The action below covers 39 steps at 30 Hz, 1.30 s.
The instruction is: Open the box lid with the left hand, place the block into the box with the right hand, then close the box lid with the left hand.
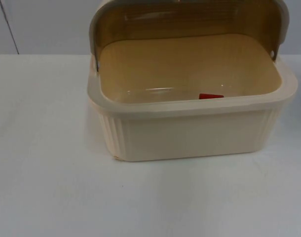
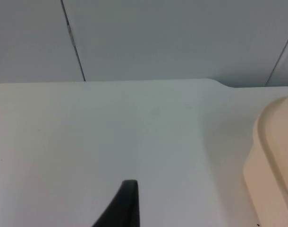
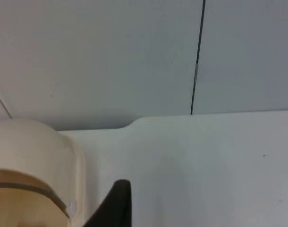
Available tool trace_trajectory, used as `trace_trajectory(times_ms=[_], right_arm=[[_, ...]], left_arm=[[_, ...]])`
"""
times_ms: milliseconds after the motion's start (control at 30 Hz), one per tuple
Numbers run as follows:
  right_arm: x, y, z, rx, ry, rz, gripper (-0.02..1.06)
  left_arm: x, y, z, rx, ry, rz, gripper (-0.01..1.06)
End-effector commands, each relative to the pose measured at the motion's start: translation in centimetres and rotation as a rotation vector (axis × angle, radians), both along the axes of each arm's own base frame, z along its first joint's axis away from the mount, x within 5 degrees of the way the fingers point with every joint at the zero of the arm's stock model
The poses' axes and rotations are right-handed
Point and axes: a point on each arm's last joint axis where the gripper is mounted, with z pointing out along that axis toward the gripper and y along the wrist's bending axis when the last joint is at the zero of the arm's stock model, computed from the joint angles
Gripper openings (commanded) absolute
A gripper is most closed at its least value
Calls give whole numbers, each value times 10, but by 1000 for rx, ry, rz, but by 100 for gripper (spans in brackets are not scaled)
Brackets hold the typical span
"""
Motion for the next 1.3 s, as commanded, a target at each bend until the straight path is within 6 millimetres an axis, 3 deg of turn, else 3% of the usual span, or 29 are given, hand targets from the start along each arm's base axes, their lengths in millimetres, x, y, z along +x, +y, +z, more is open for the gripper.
trace_trajectory(times_ms=[0, 800, 1167, 1267], right_arm=[[-6, -2, 10, -33, -55, -1, 103], [-26, -3, 30, -78, -158, -6, 103], [-30, -3, 24, -35, -87, -22, 103], [-34, -3, 26, -35, -88, -22, 103]], left_arm=[[-1, 0, 4, -24, -15, 8, 104], [4, -1, 11, -27, -115, -4, 104], [40, -12, 9, 23, -36, -64, 104], [61, -35, 16, 77, -33, -158, 104]])
